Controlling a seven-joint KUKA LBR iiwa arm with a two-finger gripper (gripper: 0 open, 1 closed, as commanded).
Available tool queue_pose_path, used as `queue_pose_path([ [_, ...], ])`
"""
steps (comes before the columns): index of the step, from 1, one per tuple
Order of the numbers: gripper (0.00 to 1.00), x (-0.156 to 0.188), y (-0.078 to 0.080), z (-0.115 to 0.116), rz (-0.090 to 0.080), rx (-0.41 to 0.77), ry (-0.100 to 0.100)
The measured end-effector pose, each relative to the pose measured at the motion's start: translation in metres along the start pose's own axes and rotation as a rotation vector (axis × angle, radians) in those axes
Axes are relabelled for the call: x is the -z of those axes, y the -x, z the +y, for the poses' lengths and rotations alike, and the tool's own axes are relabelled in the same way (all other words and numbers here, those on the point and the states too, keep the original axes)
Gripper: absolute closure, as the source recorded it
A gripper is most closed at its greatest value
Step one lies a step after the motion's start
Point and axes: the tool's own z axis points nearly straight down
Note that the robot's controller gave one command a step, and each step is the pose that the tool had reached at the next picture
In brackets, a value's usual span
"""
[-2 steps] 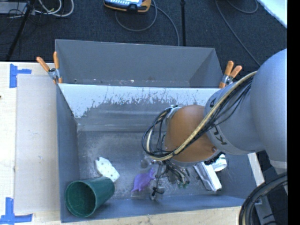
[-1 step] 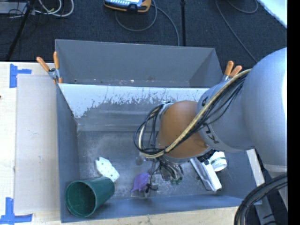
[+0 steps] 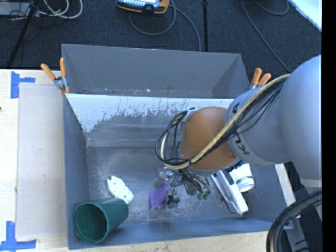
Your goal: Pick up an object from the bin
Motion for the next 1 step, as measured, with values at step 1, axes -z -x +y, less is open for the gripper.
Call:
queue_pose_path([
  [1, 1.00, 0.0000, 0.0000, -0.0001, 0.000, 0.000, 0.000],
])
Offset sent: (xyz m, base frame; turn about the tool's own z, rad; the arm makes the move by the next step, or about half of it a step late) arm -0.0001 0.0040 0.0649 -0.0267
